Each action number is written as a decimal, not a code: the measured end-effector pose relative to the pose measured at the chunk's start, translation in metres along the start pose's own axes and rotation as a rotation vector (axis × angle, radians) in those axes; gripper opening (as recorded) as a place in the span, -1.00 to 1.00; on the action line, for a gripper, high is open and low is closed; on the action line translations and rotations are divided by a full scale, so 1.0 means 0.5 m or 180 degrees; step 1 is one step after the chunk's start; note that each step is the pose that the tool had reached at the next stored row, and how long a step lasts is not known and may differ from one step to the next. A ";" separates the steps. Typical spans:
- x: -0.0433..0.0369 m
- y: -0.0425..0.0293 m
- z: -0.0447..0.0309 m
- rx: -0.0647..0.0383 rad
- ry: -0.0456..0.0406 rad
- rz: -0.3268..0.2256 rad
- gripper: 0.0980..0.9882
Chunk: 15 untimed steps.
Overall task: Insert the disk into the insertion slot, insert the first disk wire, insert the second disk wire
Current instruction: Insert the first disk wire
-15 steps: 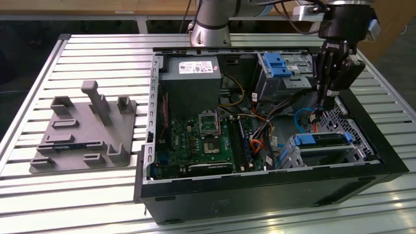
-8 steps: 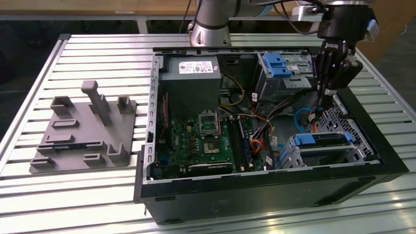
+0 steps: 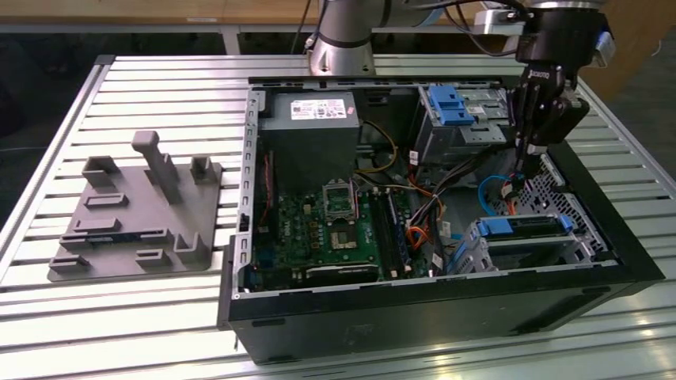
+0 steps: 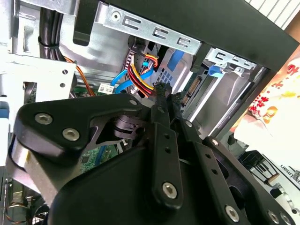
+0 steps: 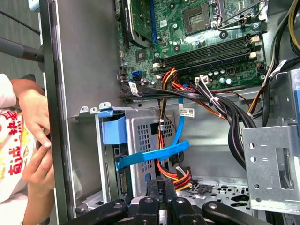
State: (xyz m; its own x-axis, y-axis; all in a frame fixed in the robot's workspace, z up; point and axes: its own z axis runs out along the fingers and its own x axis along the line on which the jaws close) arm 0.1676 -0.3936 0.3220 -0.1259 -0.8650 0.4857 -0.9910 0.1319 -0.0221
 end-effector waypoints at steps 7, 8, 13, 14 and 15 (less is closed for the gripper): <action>0.000 -0.010 0.000 -0.0043 -0.0011 -0.0024 -0.85; 0.002 -0.010 0.000 -0.0046 -0.0035 -0.0025 -0.85; 0.009 -0.017 -0.008 -0.0083 -0.0129 -0.0044 -0.85; 0.010 -0.019 -0.009 -0.0093 -0.0129 -0.0052 -0.85; 0.010 -0.019 -0.010 -0.0099 -0.0128 -0.0058 -0.85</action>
State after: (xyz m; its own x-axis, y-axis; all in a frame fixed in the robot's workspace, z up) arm 0.1768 -0.3969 0.3291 -0.1104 -0.8861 0.4502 -0.9914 0.1305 0.0139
